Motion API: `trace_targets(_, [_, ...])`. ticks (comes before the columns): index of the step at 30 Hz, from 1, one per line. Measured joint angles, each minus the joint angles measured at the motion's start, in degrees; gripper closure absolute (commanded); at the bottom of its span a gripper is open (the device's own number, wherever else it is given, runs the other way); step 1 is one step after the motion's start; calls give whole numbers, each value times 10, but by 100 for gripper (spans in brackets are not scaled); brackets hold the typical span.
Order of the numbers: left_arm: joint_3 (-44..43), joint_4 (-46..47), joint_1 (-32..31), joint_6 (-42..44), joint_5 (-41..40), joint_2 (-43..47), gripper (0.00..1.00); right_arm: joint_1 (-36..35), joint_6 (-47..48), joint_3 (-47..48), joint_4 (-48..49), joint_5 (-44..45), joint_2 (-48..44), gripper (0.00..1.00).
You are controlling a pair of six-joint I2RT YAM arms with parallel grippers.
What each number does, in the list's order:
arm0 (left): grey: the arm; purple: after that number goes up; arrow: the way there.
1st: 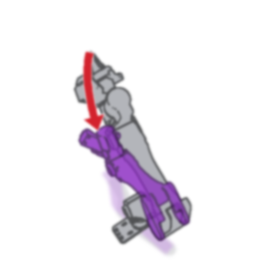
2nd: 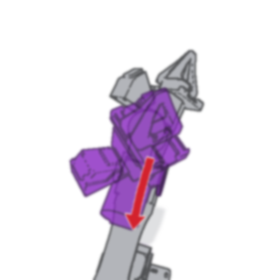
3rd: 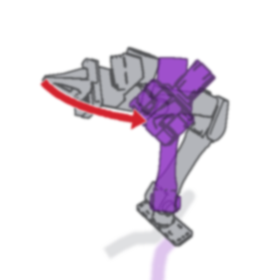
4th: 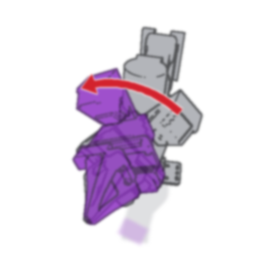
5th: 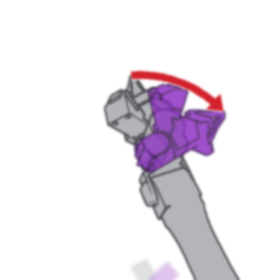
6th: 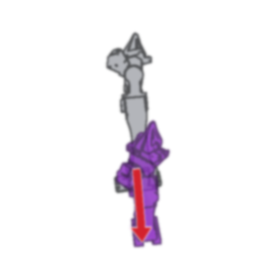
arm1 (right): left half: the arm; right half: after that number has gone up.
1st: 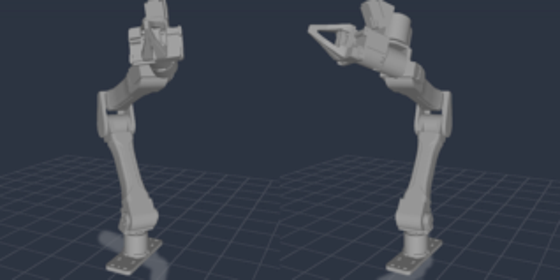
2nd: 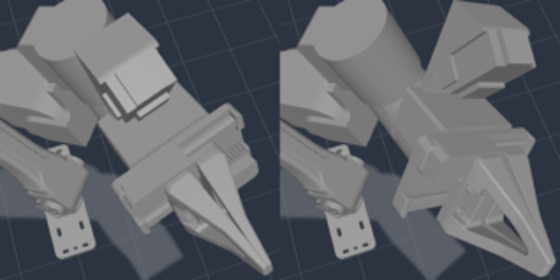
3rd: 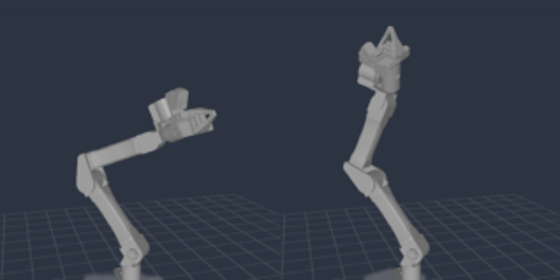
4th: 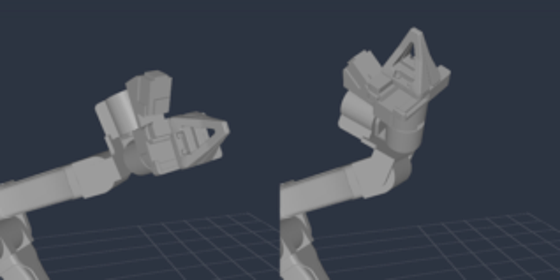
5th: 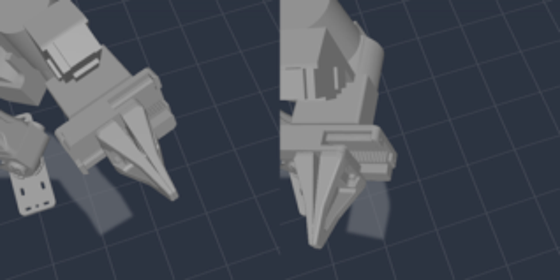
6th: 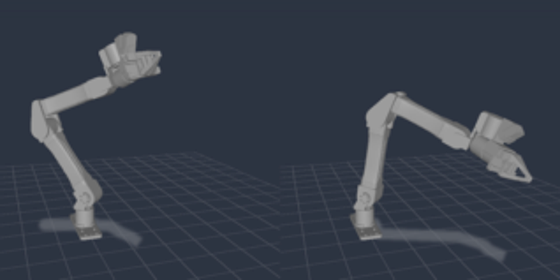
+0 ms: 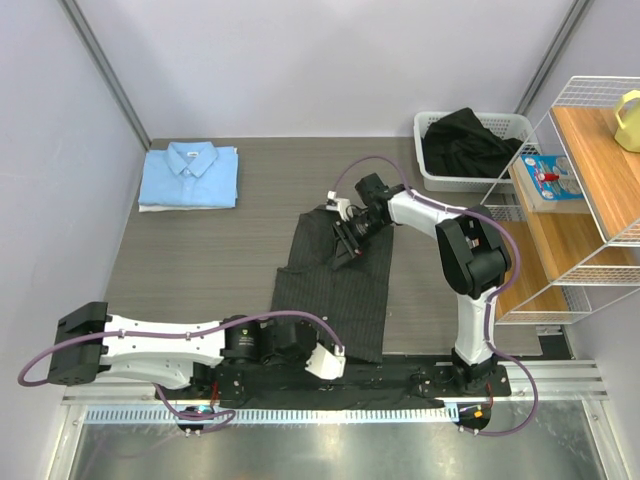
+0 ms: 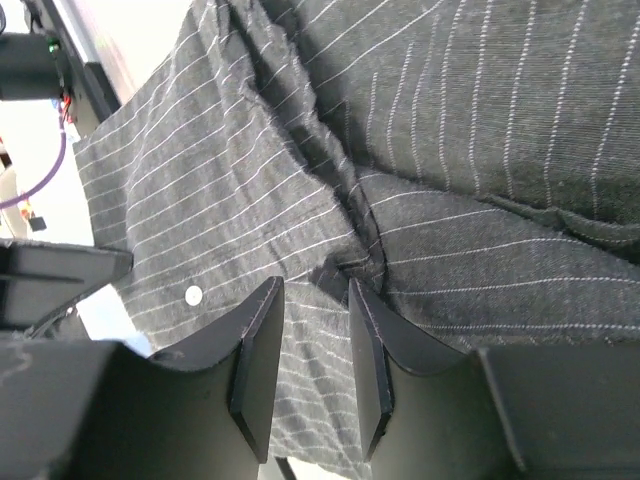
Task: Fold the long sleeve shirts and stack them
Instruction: Fold the shirt
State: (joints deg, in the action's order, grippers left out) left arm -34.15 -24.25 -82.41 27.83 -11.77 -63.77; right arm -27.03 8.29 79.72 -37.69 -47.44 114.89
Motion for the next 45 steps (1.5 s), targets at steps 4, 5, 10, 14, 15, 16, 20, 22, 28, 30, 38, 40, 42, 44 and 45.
trace_targets(4, [0,-10,0,-3,8,7,100,-5,30,28,-51,-5,2,62])
trace_targets(5, [0,-11,0,-4,9,7,100,-7,37,35,-57,-7,2,62])
trace_targets(10, [0,-15,0,-6,14,7,100,-23,57,48,-81,-17,2,66])
trace_targets(14, [-2,-23,0,-7,18,10,100,-34,60,48,-86,-18,10,69])
trace_targets(15, [-2,-25,0,-7,19,12,100,-35,60,48,-85,-17,15,69])
trace_targets(16, [-3,-26,0,-6,20,15,100,-37,60,48,-83,-15,21,69])
trace_targets(20, [-4,-33,0,-7,25,21,100,-37,61,48,-63,0,64,69])
trace_targets(22, [-6,-38,0,-7,29,26,100,-37,56,51,-60,-10,89,69])
trace_targets(28, [-46,-81,0,-5,38,57,100,-36,50,41,-52,-31,91,70])
trace_targets(30, [-76,-98,0,-1,39,66,100,-39,50,20,-41,-38,80,70])
trace_targets(38, [-191,-138,46,49,66,55,100,-82,37,-60,-17,-42,32,70])
trace_targets(40, [-205,-138,80,67,81,42,100,-93,33,-74,-8,-38,21,70])
trace_targets(42, [-210,-137,113,88,95,28,100,-102,29,-84,1,-36,14,70])
trace_targets(44, [-212,-137,149,105,115,10,100,-109,24,-98,11,-34,4,70])
trace_targets(45, [-213,-136,163,112,121,2,100,-113,22,-104,14,-34,0,70])
